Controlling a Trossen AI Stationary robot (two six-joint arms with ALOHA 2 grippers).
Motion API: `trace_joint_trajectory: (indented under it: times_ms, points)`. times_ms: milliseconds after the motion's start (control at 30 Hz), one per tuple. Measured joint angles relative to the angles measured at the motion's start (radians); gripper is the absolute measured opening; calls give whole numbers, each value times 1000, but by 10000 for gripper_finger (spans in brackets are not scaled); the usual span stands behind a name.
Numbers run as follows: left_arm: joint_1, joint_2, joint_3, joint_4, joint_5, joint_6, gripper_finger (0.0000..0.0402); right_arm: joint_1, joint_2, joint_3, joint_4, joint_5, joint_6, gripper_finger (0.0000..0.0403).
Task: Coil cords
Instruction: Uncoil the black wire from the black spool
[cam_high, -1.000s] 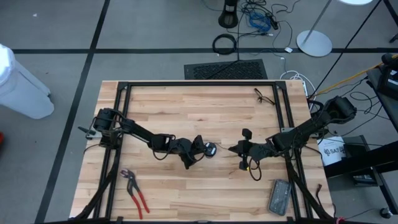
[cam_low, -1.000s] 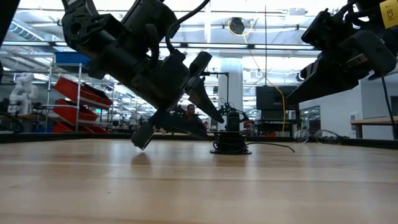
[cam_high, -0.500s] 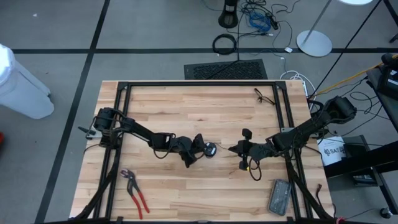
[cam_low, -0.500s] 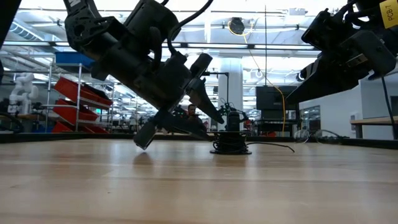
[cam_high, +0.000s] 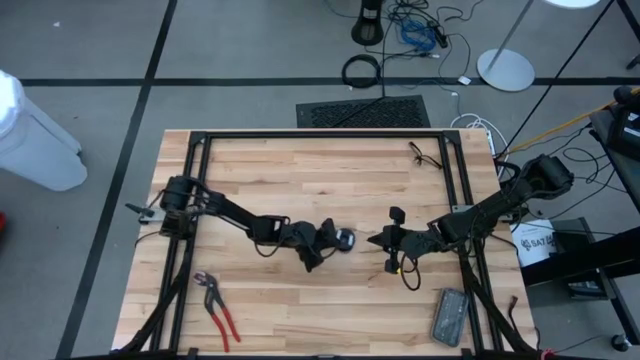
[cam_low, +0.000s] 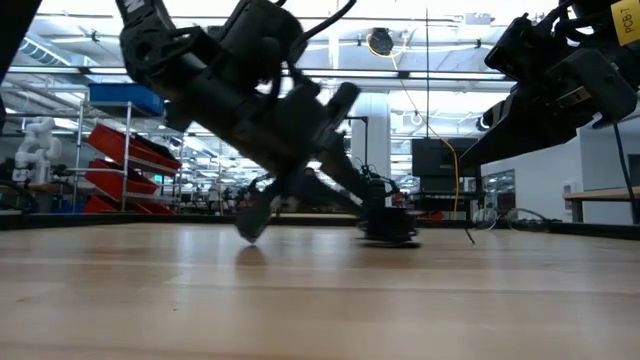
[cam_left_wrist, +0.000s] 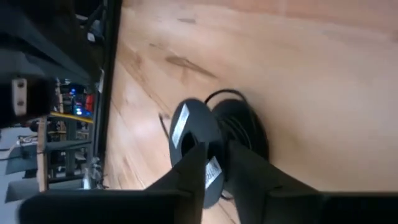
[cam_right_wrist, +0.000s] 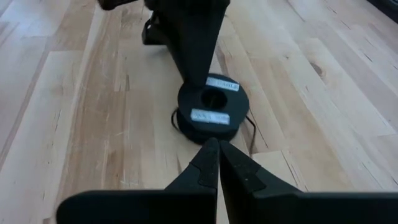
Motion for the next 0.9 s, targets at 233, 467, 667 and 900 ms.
trace_joint_trajectory:
  times_ms: [233,467,667,900]
  points:
    - [-27,49,117,-6,-46,-3,10,0,0,0,0,-4,3,0]
    - [-34,36,143,-15,-132,-72,4,3,0,0,0,-11,5,0]
    - [-42,34,144,-14,-185,-135,3,3,0,0,0,-29,25,0]
    - [-64,33,144,-14,-274,-195,2,3,0,0,20,-32,21,0]
